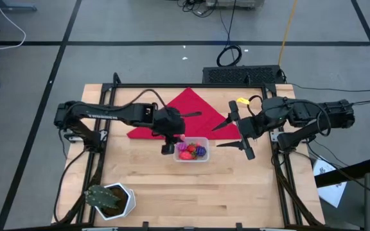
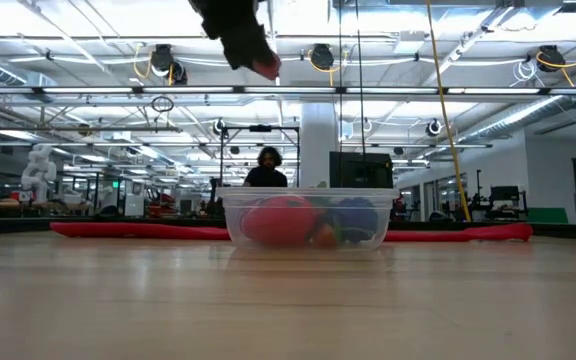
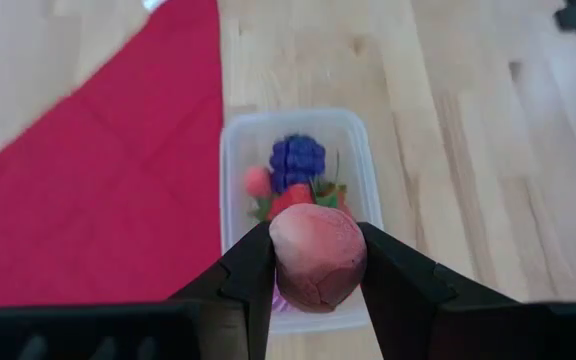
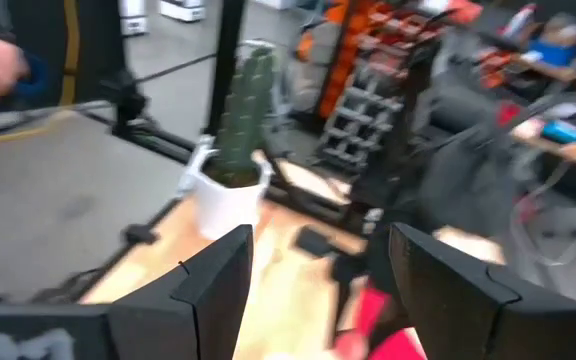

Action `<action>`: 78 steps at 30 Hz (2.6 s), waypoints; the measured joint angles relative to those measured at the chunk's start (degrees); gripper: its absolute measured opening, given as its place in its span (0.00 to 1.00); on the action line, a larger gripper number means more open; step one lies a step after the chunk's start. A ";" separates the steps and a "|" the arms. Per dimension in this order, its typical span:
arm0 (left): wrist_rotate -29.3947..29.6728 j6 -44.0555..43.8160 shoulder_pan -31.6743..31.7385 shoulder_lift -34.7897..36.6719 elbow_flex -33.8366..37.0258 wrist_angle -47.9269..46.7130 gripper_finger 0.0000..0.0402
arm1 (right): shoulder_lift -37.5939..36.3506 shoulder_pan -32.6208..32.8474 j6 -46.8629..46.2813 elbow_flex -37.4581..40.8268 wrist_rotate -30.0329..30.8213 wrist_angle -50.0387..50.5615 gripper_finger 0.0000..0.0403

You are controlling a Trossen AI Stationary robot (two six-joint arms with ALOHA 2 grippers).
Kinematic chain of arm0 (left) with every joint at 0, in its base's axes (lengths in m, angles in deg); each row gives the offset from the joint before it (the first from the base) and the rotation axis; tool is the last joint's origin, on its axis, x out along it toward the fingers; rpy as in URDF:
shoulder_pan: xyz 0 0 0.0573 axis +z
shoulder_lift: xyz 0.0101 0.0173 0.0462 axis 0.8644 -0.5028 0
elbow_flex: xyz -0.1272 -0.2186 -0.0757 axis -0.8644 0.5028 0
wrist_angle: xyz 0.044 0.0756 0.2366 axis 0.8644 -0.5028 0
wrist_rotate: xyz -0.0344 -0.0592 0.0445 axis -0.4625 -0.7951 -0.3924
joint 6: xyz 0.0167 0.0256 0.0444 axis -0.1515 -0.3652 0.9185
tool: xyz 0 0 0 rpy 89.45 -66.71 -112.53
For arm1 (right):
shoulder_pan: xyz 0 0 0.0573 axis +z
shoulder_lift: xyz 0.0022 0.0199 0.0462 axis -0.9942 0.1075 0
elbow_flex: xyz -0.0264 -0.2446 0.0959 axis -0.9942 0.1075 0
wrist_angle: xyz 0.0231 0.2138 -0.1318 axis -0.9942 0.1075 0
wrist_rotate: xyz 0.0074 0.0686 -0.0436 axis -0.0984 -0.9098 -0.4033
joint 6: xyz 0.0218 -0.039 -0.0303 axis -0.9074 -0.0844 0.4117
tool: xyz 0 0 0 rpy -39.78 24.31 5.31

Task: Pick and placing Produce into tupperware
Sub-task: Put the pink peach in the transparent bin

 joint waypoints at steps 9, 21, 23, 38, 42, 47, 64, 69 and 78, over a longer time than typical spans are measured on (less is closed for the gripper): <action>0.04 -0.19 -0.22 -7.93 -2.64 -2.21 0.32 | -2.07 0.00 6.26 0.02 13.94 -4.77 0.57; -1.64 -0.59 -0.22 -16.06 -2.69 -0.49 0.32 | -3.39 0.02 8.80 0.02 18.42 -8.43 0.57; -1.67 -0.72 -0.22 -17.06 -2.64 -0.31 0.32 | -3.39 0.02 8.80 0.02 18.42 -8.06 0.57; -1.76 -0.50 -0.16 -18.45 -2.64 2.23 0.32 | -3.37 0.02 8.80 0.02 18.42 -7.98 0.57; -1.74 -0.08 -0.16 -18.55 -2.60 2.34 0.32 | -3.37 0.02 8.70 -0.02 18.42 -7.74 0.57; -1.63 0.09 0.18 -18.53 -2.62 3.46 0.32 | -3.37 0.02 7.40 -0.03 18.42 -6.85 0.57; -1.02 -0.37 0.70 -18.53 -2.62 4.11 0.32 | -3.37 0.05 7.27 -0.03 18.41 -6.65 0.57; -0.45 -0.53 0.70 -20.03 -2.60 4.01 0.32 | -3.34 0.07 7.25 -0.05 18.40 -6.57 0.57; -0.54 -0.52 1.03 -21.37 -2.60 4.56 0.32 | -3.34 0.15 6.42 -0.05 18.38 -5.84 0.57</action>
